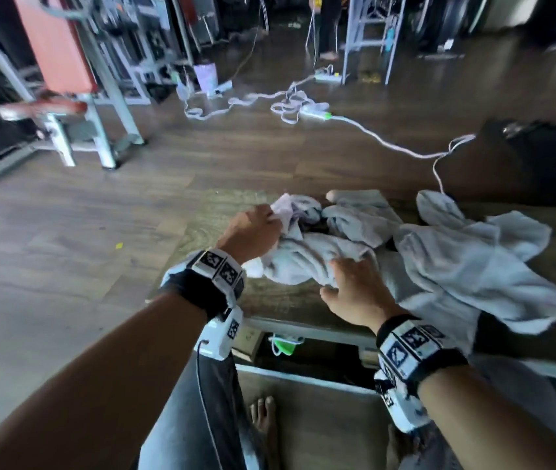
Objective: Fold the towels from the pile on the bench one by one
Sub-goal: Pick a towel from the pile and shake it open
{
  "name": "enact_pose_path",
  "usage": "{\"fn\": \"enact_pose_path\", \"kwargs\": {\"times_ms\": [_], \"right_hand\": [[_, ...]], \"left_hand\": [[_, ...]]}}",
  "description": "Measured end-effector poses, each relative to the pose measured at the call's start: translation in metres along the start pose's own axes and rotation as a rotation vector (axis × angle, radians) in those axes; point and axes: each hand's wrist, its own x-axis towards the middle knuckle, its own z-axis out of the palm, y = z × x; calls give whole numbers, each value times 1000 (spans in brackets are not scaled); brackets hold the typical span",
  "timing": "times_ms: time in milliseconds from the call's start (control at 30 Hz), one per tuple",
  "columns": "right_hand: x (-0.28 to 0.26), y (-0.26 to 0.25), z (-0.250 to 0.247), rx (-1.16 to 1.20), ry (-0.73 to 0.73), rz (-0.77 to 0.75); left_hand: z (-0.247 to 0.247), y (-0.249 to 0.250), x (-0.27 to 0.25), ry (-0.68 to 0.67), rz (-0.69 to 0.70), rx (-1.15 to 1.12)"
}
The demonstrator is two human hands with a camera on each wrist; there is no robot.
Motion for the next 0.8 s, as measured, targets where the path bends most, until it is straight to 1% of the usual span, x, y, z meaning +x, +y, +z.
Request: {"fn": "enact_pose_path", "kwargs": {"times_ms": [67, 133, 200, 300, 367, 467, 500, 567, 633, 700, 733, 800], "right_hand": [[-9, -9, -19, 107, 82, -16], [-18, -18, -36, 241, 158, -73], [-27, -25, -49, 351, 202, -146], [-42, -34, -56, 385, 224, -186], [-51, -36, -56, 414, 277, -203], [-57, -35, -57, 305, 345, -184], [-59, -34, -56, 234, 346, -179], [-61, -32, -54, 178, 383, -187], [-66, -30, -60, 250, 467, -176], [-71, -27, -65, 371, 541, -147], [-71, -24, -65, 412, 546, -135], [-70, -16, -65, 450, 502, -108]], "left_hand": [[-3, 12, -20, 42, 79, -6], [-3, 18, -34, 65, 189, -90], [-3, 23, -49, 94, 258, -158], [0, 30, -70, 90, 336, -285], [1, 33, -85, 82, 375, -307], [3, 34, -103, 96, 465, -380], [5, 33, -108, 108, 475, -396], [9, 30, -112, 120, 426, -362], [18, 22, -109, 77, 346, -301], [31, 12, -104, 17, 285, -268], [38, 8, -101, 12, 263, -268], [50, -1, -94, 58, 254, -302]]}}
